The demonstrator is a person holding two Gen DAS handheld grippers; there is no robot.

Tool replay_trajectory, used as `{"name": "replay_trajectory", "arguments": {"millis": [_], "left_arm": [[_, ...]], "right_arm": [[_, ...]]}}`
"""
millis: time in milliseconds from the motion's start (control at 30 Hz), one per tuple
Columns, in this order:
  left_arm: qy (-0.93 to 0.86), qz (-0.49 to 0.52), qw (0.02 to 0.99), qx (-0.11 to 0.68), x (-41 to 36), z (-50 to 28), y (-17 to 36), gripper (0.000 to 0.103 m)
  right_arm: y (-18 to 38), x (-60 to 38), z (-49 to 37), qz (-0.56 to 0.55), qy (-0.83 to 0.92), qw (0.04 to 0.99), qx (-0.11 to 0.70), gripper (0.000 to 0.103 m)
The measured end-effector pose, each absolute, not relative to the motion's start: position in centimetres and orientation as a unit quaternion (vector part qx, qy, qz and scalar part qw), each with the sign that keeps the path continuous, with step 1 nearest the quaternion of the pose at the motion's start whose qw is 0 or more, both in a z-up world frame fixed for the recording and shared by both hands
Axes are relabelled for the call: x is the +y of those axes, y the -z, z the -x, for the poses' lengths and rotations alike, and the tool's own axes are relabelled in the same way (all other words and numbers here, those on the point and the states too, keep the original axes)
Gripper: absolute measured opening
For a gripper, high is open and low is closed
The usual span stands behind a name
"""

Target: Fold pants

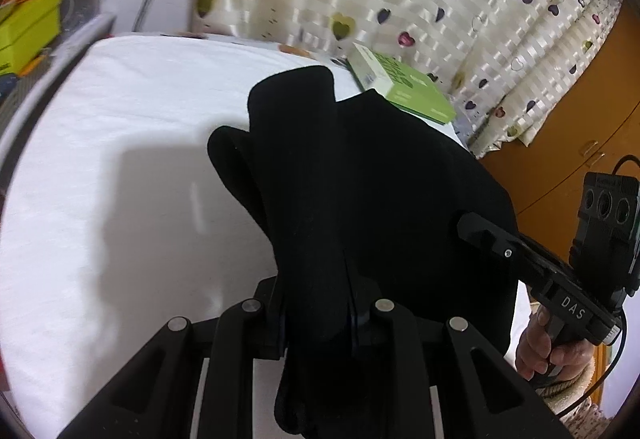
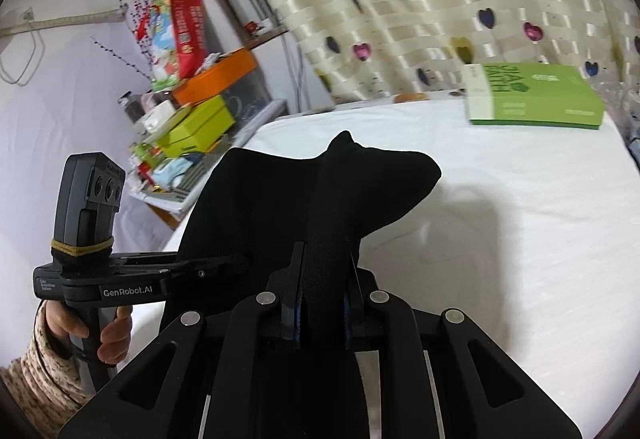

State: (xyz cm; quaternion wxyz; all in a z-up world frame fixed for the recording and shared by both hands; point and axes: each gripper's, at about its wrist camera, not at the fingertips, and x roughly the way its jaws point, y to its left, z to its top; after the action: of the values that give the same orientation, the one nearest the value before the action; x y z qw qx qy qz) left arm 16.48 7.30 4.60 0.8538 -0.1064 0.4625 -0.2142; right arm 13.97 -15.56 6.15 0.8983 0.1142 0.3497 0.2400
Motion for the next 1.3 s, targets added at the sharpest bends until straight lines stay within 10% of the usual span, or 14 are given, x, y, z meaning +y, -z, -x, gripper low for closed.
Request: {"name": "replay_trajectory", "arguments": {"millis": [667,900,1300], "left_arm": [[0.261,0.104,0.822,0.495,-2.9,-21.7,-2.1,0.024],[0.226,0.077,0.831,0.503,-2.4,-22.3,-0.9,0.044],[0.181,0.062,0.856,0.481,-1.0,-22.4,-0.8,0.051]], "right_arm": [[-3.0,-24.7,-17.4,-0.139,-0.166,0.902,0.373,0.015],[-1.1,-24.9,-17.8,-0.113,-0.151,0.902,0.389,0.02],[-0.1,-25.6,-16.7,-0.043,-0.095,0.912,0.396,0.028]]}}
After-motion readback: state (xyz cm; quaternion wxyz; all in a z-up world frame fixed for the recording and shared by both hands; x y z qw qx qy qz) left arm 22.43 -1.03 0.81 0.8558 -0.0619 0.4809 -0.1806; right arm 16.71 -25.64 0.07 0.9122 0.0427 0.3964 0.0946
